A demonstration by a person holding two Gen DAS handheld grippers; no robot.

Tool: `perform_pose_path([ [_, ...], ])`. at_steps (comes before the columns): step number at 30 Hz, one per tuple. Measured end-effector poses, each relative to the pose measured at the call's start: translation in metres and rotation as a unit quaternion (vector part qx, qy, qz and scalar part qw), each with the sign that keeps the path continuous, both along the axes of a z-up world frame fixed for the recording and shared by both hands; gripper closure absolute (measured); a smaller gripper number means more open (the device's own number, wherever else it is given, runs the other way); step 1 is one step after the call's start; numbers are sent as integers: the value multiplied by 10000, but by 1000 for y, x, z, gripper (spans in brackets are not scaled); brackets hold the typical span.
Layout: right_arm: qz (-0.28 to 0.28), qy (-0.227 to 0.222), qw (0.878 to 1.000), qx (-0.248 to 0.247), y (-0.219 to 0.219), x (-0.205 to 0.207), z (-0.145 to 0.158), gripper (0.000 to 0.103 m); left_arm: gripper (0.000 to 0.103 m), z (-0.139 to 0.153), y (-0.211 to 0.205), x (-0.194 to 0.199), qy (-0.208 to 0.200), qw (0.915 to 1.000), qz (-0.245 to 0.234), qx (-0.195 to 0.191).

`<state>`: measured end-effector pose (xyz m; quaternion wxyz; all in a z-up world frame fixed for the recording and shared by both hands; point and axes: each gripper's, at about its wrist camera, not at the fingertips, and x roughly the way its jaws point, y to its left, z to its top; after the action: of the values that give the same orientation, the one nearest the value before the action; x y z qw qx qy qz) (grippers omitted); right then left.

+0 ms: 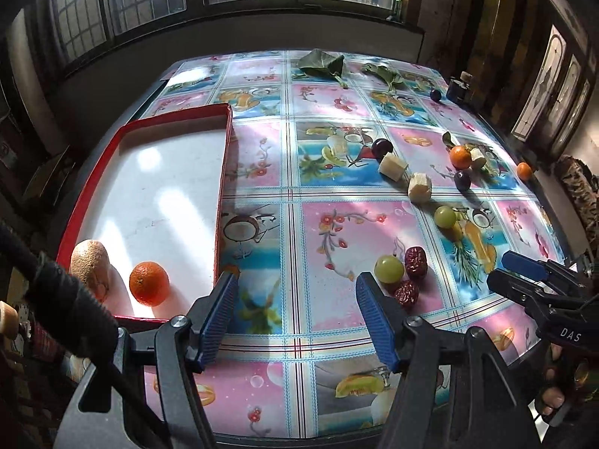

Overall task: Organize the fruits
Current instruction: 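Return both tools to the fruits and approach the pale chunk and green grape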

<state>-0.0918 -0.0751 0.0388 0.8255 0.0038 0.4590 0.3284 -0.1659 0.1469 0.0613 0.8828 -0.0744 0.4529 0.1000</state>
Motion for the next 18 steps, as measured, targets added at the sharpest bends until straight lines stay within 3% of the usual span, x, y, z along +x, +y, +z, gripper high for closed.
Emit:
perform_pose_path([
  [12,-179,-20,9998,-92,0,18,-1,38,38,-1,-8,27,40,9998,-53,-207],
  [18,23,-78,9997,-229,23,34,-3,48,38,-1,-3,48,47,9988,-52,-492],
])
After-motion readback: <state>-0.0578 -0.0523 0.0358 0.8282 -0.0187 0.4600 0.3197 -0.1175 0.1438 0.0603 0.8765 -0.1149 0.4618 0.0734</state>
